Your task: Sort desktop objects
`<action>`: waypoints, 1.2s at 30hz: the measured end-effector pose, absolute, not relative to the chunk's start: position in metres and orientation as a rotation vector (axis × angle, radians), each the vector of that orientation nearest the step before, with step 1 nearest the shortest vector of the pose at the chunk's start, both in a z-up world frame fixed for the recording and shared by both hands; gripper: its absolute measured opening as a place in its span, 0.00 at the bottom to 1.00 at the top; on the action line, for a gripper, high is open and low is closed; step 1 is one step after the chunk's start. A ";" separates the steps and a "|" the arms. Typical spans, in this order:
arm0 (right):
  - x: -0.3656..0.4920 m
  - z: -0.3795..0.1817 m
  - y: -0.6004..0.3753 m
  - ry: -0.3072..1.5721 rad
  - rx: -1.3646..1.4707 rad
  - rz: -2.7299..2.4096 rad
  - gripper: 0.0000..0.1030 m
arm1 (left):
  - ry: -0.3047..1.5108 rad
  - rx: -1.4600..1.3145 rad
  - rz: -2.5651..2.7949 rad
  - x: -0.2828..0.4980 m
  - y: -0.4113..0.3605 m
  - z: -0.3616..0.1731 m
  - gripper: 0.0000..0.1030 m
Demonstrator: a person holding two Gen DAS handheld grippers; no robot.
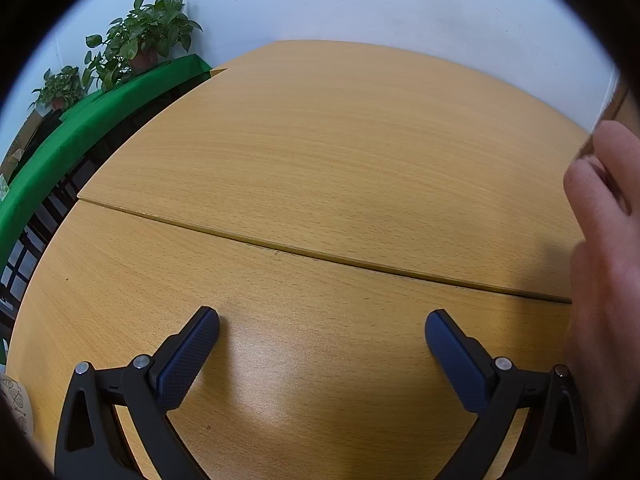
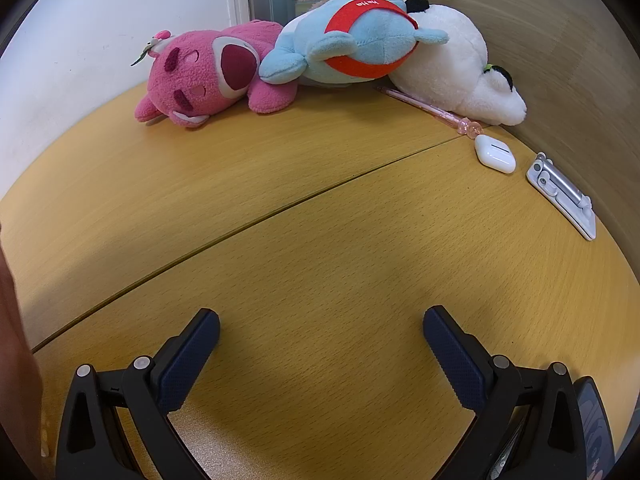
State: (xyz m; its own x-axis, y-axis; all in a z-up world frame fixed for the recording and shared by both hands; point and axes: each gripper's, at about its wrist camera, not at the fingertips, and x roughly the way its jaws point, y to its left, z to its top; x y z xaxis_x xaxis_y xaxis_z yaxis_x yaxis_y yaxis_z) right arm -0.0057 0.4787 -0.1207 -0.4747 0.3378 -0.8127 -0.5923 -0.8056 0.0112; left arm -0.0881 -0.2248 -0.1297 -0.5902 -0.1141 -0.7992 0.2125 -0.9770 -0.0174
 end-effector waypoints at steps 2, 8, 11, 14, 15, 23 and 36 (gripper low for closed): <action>-0.006 -0.121 0.479 0.396 -1.163 2.274 1.00 | 0.154 1.321 -2.647 -0.090 -0.221 -0.131 1.00; -0.006 -0.121 0.479 0.396 -1.163 2.274 1.00 | 0.150 1.323 -2.646 -0.089 -0.213 -0.134 1.00; -0.005 -0.120 0.478 0.396 -1.162 2.274 1.00 | 0.150 1.323 -2.646 -0.089 -0.212 -0.134 1.00; -0.006 -0.121 0.478 0.397 -1.162 2.274 1.00 | 0.151 1.324 -2.646 -0.089 -0.212 -0.133 1.00; -0.006 -0.121 0.478 0.397 -1.162 2.274 1.00 | 0.151 1.324 -2.646 -0.089 -0.211 -0.133 1.00; -0.006 -0.122 0.478 0.397 -1.161 2.274 1.00 | 0.151 1.326 -2.646 -0.090 -0.213 -0.132 1.00; -0.005 -0.122 0.478 0.398 -1.161 2.274 1.00 | 0.150 1.327 -2.646 -0.090 -0.212 -0.132 1.00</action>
